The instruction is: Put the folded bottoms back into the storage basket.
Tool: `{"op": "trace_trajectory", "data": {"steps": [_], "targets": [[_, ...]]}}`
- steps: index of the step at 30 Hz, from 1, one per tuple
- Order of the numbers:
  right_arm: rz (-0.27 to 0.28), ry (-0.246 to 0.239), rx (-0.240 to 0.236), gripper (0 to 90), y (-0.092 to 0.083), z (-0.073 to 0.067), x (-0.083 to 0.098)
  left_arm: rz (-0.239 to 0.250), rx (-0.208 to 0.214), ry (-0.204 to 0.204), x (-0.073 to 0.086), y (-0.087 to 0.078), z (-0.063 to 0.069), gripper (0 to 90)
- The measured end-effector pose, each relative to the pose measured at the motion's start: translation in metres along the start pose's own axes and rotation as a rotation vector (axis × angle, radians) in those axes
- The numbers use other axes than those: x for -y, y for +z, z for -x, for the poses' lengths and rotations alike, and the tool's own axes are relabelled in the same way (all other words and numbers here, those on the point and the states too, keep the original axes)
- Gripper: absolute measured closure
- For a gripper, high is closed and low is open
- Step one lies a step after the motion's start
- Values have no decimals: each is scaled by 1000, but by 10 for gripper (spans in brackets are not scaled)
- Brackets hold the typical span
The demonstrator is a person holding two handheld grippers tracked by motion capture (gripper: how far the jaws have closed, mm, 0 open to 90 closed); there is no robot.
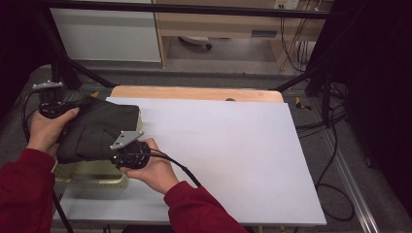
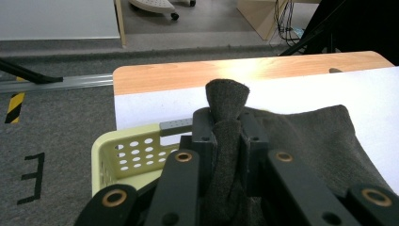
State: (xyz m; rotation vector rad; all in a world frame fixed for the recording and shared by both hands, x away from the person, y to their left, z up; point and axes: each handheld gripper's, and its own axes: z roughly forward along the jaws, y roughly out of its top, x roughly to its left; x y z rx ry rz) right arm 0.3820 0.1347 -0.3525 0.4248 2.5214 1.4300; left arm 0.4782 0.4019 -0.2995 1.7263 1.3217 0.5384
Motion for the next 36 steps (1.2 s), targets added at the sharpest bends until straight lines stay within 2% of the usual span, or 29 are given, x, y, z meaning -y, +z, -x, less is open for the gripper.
{"op": "trace_trajectory", "data": {"steps": [10, 22, 31, 36], "targets": [[7, 6, -12, 641, 5, 0, 2, -4, -14, 4, 2, -1, -3, 805], [-5, 20, -32, 640, 18, -3, 9, -40, -36, 15, 12, 2, -10, 805], [-6, 32, -39, 640, 26, 0, 7, -14, -41, 2, 11, -3, -16, 805], [-15, 20, -30, 639, 28, -2, 4, -15, -51, 4, 12, -4, -19, 804]]}}
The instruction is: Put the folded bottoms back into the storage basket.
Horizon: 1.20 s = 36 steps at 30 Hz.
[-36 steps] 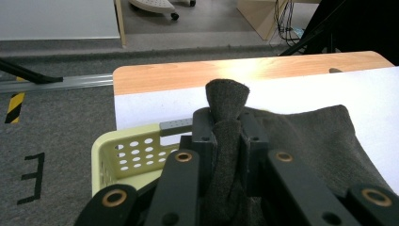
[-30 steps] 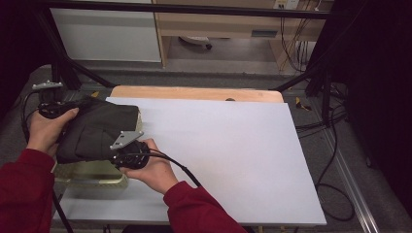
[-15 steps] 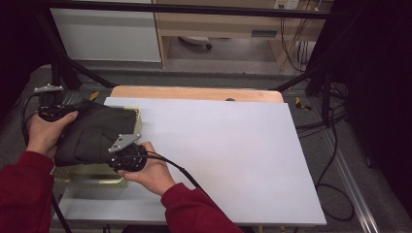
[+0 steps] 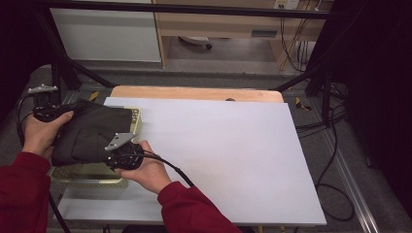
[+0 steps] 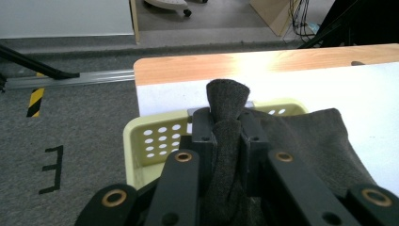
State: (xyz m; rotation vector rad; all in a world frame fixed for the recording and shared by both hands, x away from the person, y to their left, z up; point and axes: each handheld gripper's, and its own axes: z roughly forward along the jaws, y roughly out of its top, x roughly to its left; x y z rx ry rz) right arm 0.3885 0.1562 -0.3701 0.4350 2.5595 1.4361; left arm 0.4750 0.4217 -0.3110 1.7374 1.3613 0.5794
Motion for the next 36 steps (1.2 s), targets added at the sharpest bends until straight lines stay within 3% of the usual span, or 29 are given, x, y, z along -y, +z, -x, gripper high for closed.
{"op": "trace_trajectory", "data": {"steps": [18, 31, 34, 36], "targets": [[-63, -10, -3, 636, 12, -3, -3, -22, 3, 21, 12, 10, -10, 803], [-98, -2, 19, 631, 17, 0, -4, -20, -7, 15, 18, 22, -13, 802], [-94, -4, 34, 612, 17, 1, -4, -14, -25, 2, 19, 23, -15, 789], [-93, -5, 53, 539, 15, 1, -4, -15, -72, 13, 19, 24, -14, 728]]}}
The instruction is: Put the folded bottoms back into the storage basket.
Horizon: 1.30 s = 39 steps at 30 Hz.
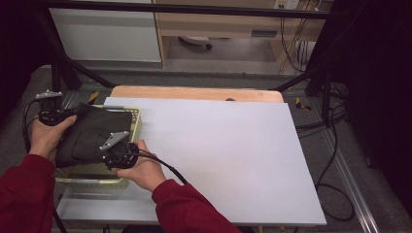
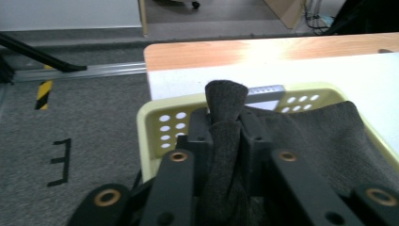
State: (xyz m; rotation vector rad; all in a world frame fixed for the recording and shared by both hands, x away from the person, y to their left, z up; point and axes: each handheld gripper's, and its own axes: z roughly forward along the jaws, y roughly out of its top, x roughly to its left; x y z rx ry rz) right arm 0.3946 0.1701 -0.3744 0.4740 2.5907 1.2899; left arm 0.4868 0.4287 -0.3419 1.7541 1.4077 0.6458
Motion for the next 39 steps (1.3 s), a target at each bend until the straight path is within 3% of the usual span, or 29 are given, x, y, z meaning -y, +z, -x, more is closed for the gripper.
{"op": "trace_trajectory", "data": {"steps": [1, 4, 7, 10, 12, 19, 28, 35, 39], "targets": [[6, 7, 16, 456, -2, 0, 0, 14, -24, 2, 0, 0, 1, 660], [13, 14, 37, 255, -15, 0, -4, 34, -28, -15, 0, -4, 4, 475], [33, 18, 46, 178, -32, 3, -3, 55, -47, 0, 0, -10, 14, 412], [38, 49, 67, 131, -44, 10, -1, 79, -35, -6, 0, -15, 25, 376], [35, 64, 96, 107, -51, 15, 1, 98, -28, 2, -2, -19, 34, 338], [43, 128, 129, 80, -75, 36, 13, 145, 28, 28, 0, -35, 69, 219], [72, 204, 160, 80, -106, 64, 28, 169, 84, 49, 22, -50, 109, 145], [101, 226, 175, 74, -129, 79, 30, 231, 107, 30, 42, -63, 127, 87], [104, 227, 186, 59, -138, 86, 31, 236, 116, 12, 51, -67, 133, 76]]}}
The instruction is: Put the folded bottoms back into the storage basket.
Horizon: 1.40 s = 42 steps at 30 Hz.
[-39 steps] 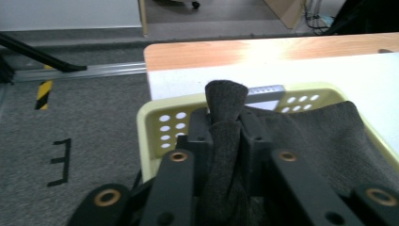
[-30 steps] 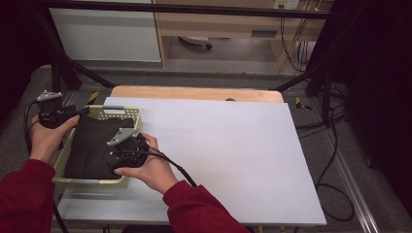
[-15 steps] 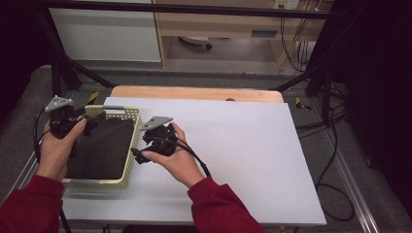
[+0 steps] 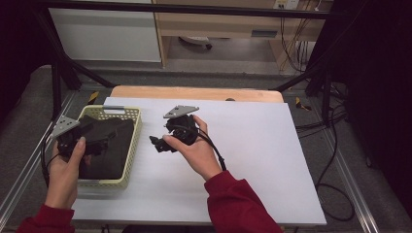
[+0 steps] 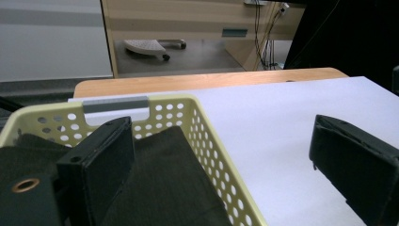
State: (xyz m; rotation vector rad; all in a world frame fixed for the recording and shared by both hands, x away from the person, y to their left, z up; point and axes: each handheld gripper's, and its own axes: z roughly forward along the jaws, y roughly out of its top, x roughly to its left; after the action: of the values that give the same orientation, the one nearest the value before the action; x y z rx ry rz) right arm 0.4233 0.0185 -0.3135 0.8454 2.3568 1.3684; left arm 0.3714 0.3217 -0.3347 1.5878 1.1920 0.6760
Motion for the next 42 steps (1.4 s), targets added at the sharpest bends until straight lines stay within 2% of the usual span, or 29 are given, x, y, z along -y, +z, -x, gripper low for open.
{"op": "trace_trajectory", "data": {"steps": [5, 8, 10, 12, 15, 24, 28, 30, 38, 42], "targets": [[-11, 13, 22, 52, -8, 12, 1, -11, 5, 7, 16, 0, 11, 85], [1, 16, 45, 56, -15, 20, 2, 18, 24, -26, 24, -1, 16, 87], [12, 22, 60, 58, -21, 24, 4, 14, 48, -22, 27, 0, 17, 86], [23, 22, 75, 61, -26, 28, 6, 8, 37, -7, 30, 2, 20, 84], [24, 22, 98, 62, -33, 35, 10, 4, 45, 4, 34, 1, 22, 81], [56, 43, 147, 66, -56, 58, 21, 7, 39, -23, 43, 0, 20, 82], [86, 67, 172, 31, -67, 65, 26, 11, 20, -31, 46, -1, 18, 59], [105, 75, 187, 27, -72, 68, 29, 9, 28, -45, 47, 0, 18, 59], [132, 94, 200, 30, -94, 79, 37, 8, 35, -36, 54, -1, 20, 55], [151, 100, 228, 35, -106, 84, 45, 4, 40, -42, 58, -2, 17, 55]]}}
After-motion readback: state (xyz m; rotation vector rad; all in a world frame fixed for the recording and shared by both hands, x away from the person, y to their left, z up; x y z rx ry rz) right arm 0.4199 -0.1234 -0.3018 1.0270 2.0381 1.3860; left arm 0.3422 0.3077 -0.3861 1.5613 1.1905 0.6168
